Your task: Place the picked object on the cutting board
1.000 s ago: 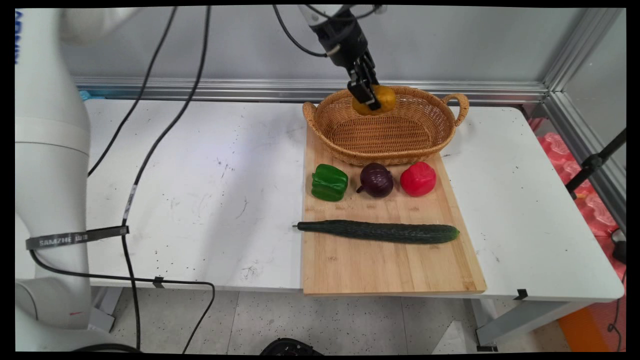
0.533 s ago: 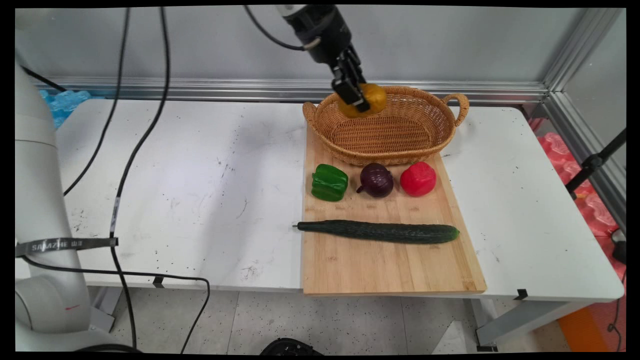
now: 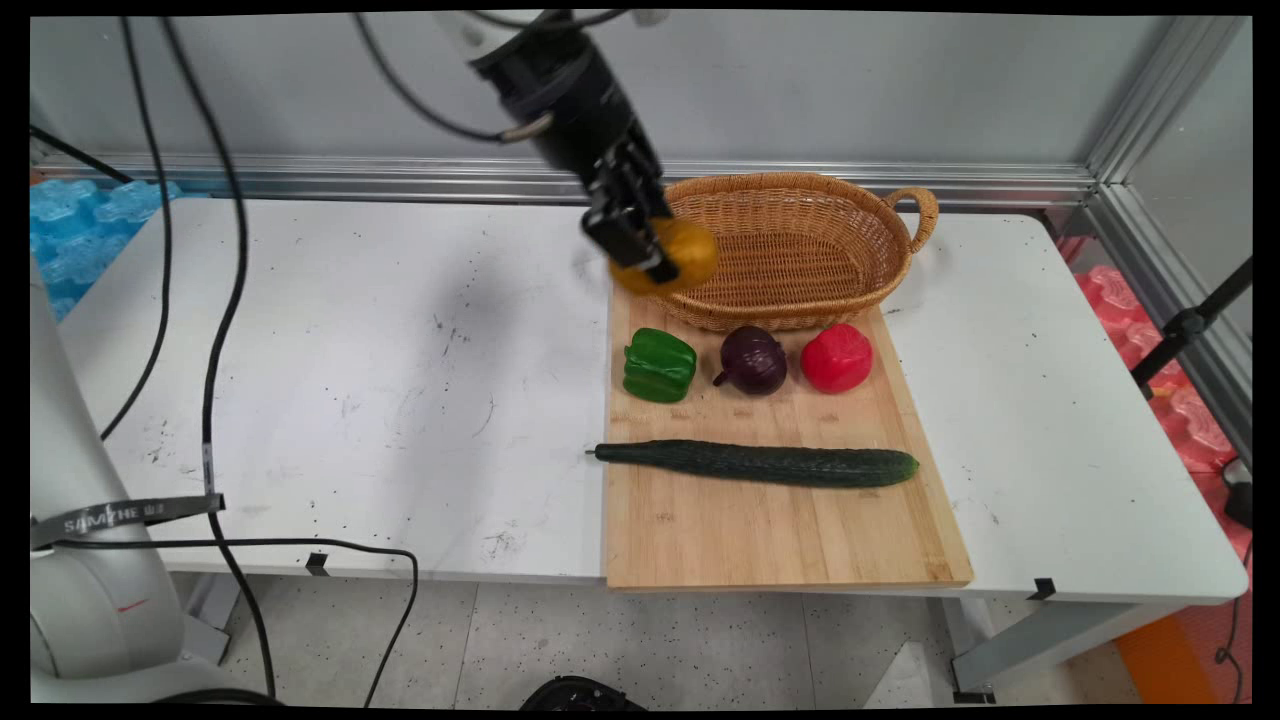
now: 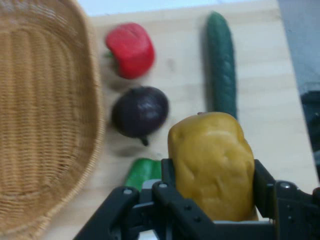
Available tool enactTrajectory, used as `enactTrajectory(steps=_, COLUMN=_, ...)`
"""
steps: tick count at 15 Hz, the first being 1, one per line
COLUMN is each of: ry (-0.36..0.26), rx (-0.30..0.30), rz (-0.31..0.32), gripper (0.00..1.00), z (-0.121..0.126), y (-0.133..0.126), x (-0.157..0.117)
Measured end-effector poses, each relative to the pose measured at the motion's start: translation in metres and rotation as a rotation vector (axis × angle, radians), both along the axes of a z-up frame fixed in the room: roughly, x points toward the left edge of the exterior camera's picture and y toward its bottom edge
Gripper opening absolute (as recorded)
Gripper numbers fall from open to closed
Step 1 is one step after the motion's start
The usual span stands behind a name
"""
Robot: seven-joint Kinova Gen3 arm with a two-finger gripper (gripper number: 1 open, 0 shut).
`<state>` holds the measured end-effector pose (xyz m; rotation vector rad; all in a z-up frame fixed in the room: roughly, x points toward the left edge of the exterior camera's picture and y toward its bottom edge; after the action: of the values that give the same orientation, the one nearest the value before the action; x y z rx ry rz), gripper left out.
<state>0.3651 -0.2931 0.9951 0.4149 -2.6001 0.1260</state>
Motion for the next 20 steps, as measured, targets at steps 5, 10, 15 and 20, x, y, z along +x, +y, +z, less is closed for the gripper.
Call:
enactTrajectory(steps=5, ry=-0.021, rx=0.005, rz=-0.066, gripper=0.00, z=-0.012, y=0.043, x=0.000)
enactTrajectory(steps=10, ry=-0.037, rx=0.009, rz=-0.125, gripper=0.00, z=-0.048, y=0.072, x=-0.009)
enactTrajectory(steps=15, ry=-0.053, rx=0.013, rz=-0.169, gripper=0.00, z=-0.087, y=0.084, x=-0.021)
enactTrajectory(steps=20, ry=-0.073, rx=0.030, rz=-0.205, gripper=0.00, z=-0.135, y=0.094, x=-0.036)
